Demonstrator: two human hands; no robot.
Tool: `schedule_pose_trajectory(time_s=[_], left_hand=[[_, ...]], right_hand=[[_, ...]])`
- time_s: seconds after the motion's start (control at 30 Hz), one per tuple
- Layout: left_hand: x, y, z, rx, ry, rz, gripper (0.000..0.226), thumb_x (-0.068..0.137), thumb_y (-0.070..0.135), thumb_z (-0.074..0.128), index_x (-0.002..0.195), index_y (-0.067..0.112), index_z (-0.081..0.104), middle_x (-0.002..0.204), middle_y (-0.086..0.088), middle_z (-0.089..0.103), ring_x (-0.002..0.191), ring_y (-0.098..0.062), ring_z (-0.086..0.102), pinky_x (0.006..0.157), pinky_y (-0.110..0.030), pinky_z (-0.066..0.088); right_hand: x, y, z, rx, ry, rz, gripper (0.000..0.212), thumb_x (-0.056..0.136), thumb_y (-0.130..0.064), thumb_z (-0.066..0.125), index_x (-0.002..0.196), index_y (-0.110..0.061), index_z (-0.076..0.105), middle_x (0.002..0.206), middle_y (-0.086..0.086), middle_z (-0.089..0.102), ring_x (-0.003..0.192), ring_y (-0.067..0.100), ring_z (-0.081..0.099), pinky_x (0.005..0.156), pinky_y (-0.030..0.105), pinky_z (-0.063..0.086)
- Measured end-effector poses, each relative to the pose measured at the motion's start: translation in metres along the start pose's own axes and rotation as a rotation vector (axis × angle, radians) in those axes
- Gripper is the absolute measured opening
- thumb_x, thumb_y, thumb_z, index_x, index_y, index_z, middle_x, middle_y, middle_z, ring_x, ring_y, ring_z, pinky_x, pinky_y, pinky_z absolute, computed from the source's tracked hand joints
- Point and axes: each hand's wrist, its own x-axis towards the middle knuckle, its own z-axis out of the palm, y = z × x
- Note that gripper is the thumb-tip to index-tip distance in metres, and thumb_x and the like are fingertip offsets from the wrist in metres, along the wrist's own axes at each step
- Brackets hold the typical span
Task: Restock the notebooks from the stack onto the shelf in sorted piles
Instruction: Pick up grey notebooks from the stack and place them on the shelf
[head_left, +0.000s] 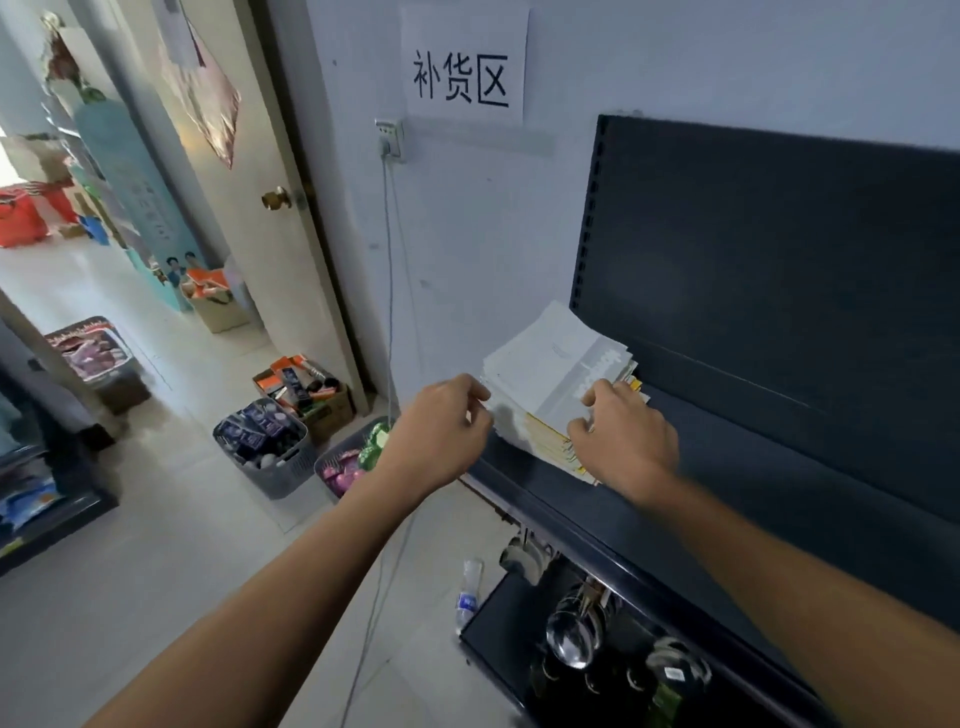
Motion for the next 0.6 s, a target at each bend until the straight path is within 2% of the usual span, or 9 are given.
schedule_pose_trajectory(time_s=[0.07,0.2,0.3,0.37,0.5,0.6], left_hand=[[0.022,0.003,0.003,-0.003,-0.026,0.048,0.031,0.097,0.03,0.05,0.121,0.019,0.065,0.107,0.006,0.068,0.092,-0.012,0.065,0.085,-0.034,0.055],[0.068,0.007,0.011,0.031,-0.042,0.152,0.029,0.098,0.031,0.048,0.118,0.019,0.065,0.105,0.007,0.067,0.091,-0.01,0.062,0.082,-0.029,0.053],[0.1,0.008,0.015,0.025,-0.027,0.213,0.025,0.097,0.026,0.05,0.113,0.014,0.066,0.102,0.003,0.065,0.091,-0.012,0.06,0.079,-0.025,0.049],[0.121,0.009,0.02,0.035,-0.017,0.243,0.022,0.097,0.023,0.052,0.11,0.013,0.066,0.102,0.002,0.064,0.09,-0.014,0.06,0.077,-0.024,0.046],[0.153,0.018,0.034,0.049,-0.023,0.283,0.022,0.097,0.02,0.053,0.111,0.009,0.065,0.104,-0.004,0.065,0.09,-0.019,0.061,0.078,-0.029,0.048],[0.169,0.025,0.045,0.083,-0.065,0.291,0.029,0.097,0.022,0.054,0.119,0.006,0.062,0.112,-0.01,0.064,0.095,-0.025,0.061,0.082,-0.033,0.05]], right_hand=[[0.007,0.001,0.006,-0.014,-0.002,0.027,0.025,0.095,-0.033,0.047,0.115,-0.019,0.053,0.119,0.002,0.057,0.086,0.027,0.059,0.068,0.034,0.04],[0.027,0.009,0.015,0.023,0.061,0.085,0.02,0.094,-0.03,0.047,0.107,-0.016,0.054,0.112,0.003,0.058,0.078,0.027,0.053,0.066,0.035,0.041],[0.042,0.016,0.017,0.087,0.113,0.129,0.02,0.093,-0.029,0.051,0.106,-0.015,0.054,0.108,0.002,0.059,0.084,0.03,0.061,0.068,0.036,0.046],[0.049,0.02,0.016,0.127,0.109,0.183,0.023,0.092,-0.033,0.052,0.11,-0.019,0.054,0.112,-0.001,0.057,0.091,0.029,0.061,0.072,0.037,0.045],[0.057,0.029,0.016,0.118,0.03,0.26,0.034,0.093,-0.042,0.052,0.122,-0.023,0.052,0.119,-0.003,0.055,0.096,0.024,0.061,0.074,0.036,0.043],[0.059,0.033,0.018,0.163,0.017,0.312,0.033,0.093,-0.043,0.053,0.12,-0.024,0.051,0.117,-0.005,0.055,0.089,0.018,0.055,0.074,0.035,0.043]])
